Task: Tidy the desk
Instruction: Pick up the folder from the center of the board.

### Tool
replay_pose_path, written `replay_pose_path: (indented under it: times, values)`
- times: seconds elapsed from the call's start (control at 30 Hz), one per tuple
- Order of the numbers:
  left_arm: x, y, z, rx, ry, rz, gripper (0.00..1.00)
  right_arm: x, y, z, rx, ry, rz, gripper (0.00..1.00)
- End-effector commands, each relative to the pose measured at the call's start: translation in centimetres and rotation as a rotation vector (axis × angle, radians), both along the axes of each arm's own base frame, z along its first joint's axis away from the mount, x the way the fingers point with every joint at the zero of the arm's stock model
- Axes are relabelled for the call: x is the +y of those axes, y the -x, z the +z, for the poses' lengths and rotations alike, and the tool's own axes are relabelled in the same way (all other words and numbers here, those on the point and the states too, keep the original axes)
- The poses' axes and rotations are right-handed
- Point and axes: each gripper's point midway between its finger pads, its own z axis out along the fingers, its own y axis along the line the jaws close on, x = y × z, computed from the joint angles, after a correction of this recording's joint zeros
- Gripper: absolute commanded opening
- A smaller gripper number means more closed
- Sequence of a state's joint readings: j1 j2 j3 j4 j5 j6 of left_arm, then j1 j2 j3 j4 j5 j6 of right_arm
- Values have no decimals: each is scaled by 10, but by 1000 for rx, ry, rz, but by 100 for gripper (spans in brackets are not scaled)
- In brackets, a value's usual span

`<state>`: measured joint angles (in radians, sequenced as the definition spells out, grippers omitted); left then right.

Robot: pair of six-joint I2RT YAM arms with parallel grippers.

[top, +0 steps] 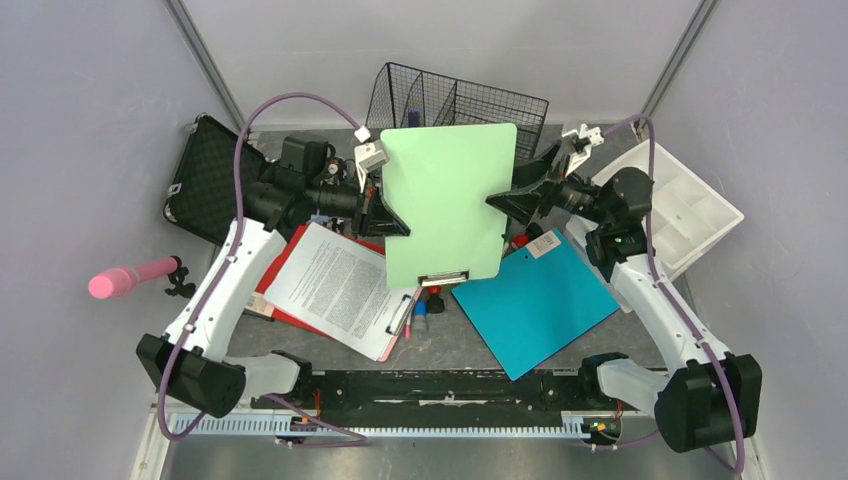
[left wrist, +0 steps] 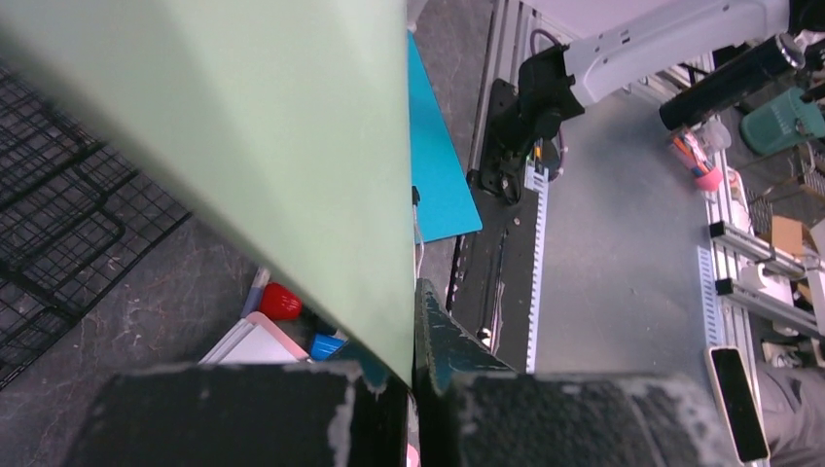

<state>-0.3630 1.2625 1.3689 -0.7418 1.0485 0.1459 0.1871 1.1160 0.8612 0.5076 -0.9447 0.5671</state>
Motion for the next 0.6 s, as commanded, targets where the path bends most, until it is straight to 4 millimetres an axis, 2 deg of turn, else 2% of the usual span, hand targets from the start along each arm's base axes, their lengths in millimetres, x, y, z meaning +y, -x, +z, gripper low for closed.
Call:
replay_pose_path:
  times: [0.0,0.07,0.17,0.23,0.3,0.37,0.53,0.57]
  values:
    - [-5,9,8,-106,-11,-98,2,15,23,2,-65,-12,128,80]
    - [-7,7,4,-100,-34,-108,2,20,34,3,-75,-37,169,72]
    - [-8,-1,-4,-87,-62,-106,2,21,42,2,-73,-65,191,53]
    - [-7,-3,-8,-88,-81,-118,2,20,44,0,-80,-59,198,35]
    - [-5,-4,-12,-92,-105,-123,2,20,46,-2,-88,-57,202,13]
    - [-3,-6,-16,-100,-126,-124,2,19,49,-3,-90,-55,202,0]
    - [-2,-12,-19,-98,-155,-120,2,14,50,-2,-96,-65,177,0]
    - [-3,-14,-19,-92,-157,-114,6,13,49,0,-95,-71,166,0]
